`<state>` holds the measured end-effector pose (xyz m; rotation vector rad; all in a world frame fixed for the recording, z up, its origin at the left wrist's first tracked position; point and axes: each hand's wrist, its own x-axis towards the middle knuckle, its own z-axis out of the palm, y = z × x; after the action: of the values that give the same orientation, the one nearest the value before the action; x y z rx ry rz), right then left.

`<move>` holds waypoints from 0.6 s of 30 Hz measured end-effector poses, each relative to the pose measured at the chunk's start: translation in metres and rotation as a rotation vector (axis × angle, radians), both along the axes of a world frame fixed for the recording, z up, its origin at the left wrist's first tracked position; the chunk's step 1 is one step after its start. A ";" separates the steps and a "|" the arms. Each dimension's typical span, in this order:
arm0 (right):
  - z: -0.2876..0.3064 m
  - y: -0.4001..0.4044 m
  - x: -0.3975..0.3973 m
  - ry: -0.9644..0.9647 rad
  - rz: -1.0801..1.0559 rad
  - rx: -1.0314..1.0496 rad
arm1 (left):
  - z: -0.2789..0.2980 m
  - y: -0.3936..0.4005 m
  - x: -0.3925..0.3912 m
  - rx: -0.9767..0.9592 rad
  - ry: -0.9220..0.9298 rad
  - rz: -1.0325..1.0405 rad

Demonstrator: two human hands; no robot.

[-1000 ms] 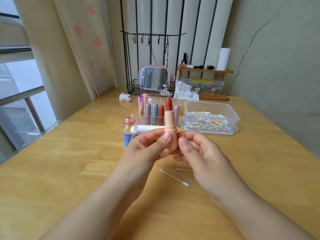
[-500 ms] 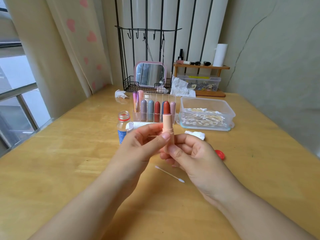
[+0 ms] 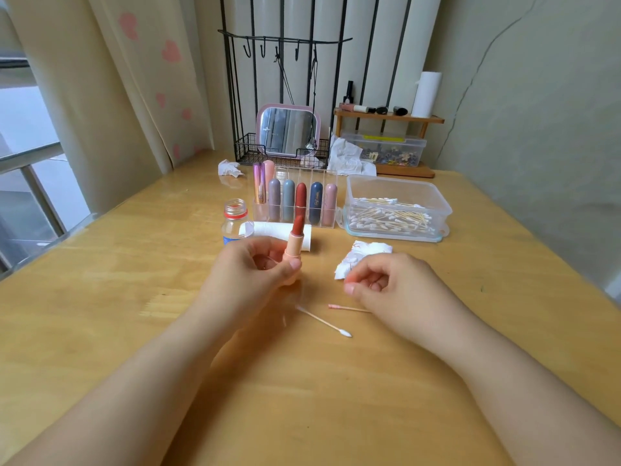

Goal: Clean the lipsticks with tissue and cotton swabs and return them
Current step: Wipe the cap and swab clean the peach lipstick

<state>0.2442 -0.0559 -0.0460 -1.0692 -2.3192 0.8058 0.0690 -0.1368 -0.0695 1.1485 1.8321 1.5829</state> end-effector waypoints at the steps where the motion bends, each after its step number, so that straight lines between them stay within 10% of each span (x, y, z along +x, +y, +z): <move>1: 0.000 -0.002 0.000 -0.063 0.033 0.028 | -0.003 0.001 0.001 -0.020 0.036 0.003; 18: 0.003 -0.010 -0.002 -0.366 0.104 0.253 | -0.008 0.005 0.007 -0.088 0.374 0.000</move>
<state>0.2420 -0.0661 -0.0427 -1.0596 -2.7106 0.3560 0.0762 -0.1321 -0.0777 1.4808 2.1071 1.3388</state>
